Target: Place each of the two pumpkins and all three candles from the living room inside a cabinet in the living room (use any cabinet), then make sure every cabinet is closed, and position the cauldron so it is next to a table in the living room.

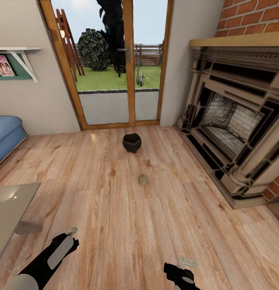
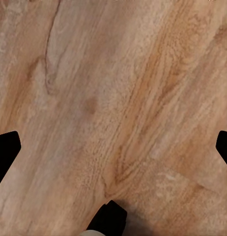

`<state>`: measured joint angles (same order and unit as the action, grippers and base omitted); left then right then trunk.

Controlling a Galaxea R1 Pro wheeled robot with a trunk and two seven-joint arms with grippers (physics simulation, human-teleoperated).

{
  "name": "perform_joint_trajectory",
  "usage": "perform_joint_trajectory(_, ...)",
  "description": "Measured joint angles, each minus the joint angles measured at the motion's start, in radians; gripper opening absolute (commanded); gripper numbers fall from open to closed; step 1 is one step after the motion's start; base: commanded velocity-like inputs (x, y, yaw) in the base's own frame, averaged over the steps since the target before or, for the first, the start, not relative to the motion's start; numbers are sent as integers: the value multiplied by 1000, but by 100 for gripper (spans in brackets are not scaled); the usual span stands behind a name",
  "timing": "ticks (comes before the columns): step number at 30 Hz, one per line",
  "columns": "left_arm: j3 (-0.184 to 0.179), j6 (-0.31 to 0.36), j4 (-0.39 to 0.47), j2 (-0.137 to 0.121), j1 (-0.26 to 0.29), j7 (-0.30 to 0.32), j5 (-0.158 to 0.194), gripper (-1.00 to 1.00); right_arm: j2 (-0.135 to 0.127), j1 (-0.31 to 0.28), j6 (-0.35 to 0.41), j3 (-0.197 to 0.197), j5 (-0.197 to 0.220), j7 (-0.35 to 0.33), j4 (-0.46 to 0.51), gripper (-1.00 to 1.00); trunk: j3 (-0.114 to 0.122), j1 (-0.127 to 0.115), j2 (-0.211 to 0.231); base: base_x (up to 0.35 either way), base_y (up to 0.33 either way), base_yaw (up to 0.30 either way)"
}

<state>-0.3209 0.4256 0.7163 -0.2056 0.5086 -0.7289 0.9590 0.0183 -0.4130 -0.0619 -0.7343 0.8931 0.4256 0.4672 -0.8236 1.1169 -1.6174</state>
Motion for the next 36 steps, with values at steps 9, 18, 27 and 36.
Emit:
perform_joint_trajectory(9, 0, 0, -1, 0, 0, 1, 1, 100, 0, 0, -1, 0, 0, 3, 0, 100, 14, 0, 0, 0, 0, 87)
perform_joint_trajectory(18, 0, 0, -2, 0, 0, 2, 2, 100, 1, 0, -1, 0, 0, 4, 0, 100, 28, 0, 0, 0, 0, 134)
perform_joint_trajectory(27, -1, 0, 0, 1, 0, 2, 1, 100, 1, 0, 1, 0, 0, 1, 0, 100, 40, 0, 0, 42, -22, 105)
perform_joint_trajectory(36, -2, 0, 0, 3, 0, 3, -8, 100, 0, 0, 1, 0, 0, 1, 3, 100, 41, -1, 0, 214, 2, 6)
